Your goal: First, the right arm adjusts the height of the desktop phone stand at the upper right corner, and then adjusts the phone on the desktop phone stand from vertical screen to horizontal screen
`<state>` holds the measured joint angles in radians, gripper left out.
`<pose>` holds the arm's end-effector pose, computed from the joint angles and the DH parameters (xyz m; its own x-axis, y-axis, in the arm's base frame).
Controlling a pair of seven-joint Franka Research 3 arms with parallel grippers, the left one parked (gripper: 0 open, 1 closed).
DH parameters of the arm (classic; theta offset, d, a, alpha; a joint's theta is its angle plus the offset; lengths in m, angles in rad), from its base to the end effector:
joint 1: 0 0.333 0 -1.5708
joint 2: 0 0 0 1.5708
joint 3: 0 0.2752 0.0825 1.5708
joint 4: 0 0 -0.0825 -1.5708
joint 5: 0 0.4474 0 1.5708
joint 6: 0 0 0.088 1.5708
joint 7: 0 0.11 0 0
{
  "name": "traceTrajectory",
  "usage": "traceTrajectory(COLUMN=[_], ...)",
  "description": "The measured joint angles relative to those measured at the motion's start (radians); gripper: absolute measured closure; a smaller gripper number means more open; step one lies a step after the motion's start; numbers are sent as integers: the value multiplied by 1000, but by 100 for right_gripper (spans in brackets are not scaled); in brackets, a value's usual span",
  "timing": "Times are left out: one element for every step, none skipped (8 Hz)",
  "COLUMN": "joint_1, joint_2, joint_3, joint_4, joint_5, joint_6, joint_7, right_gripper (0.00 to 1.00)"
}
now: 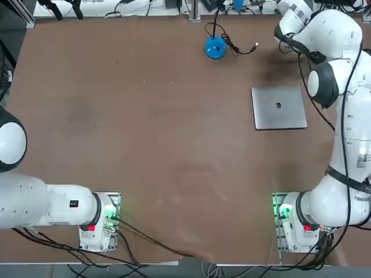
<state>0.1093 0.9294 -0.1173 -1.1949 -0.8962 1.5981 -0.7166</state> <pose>0.7398 -0.0707 0.1726 0.3672 0.3621 -0.8568 0.8899 -0.4049 0.2103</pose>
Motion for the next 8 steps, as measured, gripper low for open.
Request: traceTrajectory(joint_1=[0, 0, -1, -1, -1, -1, 0, 1], joint_2=[7, 17, 26, 32, 35, 35, 35, 35], joint_3=[0, 0, 0, 0, 0, 0, 0, 0], joint_4=[0, 0, 0, 0, 0, 0, 0, 1], joint_5=[-28, -56, -70, -74, -75, -75, -75, -75], joint_6=[-2, -4, -8, -12, -16, -19, -20, -21], joint_7=[-1, -2, -2, -2, -2, -2, -2, -2], right_gripper=[24, 25, 26, 32, 40, 47, 56, 69])
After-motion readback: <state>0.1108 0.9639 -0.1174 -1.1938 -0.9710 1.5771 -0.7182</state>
